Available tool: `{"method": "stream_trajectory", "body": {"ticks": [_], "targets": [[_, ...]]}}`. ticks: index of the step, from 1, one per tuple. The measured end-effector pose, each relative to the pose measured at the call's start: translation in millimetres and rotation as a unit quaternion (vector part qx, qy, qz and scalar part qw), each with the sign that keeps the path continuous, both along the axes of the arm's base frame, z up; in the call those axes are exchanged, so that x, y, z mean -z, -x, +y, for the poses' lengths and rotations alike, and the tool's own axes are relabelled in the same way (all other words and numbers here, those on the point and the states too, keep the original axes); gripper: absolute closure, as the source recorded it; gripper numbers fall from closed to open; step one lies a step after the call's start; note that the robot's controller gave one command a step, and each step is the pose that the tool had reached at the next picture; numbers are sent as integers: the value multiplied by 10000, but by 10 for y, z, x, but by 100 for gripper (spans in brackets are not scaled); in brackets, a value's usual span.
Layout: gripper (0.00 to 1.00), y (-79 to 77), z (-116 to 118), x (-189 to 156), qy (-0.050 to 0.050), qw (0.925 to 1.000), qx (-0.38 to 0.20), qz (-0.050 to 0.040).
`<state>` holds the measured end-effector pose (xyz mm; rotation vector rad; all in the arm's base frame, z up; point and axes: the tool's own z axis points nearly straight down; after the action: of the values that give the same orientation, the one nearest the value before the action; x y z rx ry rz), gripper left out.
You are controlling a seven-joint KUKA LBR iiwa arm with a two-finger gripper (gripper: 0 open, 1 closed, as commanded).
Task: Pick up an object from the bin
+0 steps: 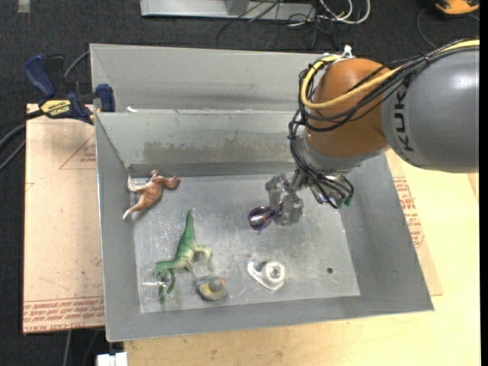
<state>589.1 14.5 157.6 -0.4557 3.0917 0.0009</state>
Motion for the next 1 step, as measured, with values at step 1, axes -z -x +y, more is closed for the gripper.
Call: {"method": "stream_trajectory", "body": {"ticks": [1], "targets": [[100, -116, -257, -410, 6, 10000, 97, 15]]}}
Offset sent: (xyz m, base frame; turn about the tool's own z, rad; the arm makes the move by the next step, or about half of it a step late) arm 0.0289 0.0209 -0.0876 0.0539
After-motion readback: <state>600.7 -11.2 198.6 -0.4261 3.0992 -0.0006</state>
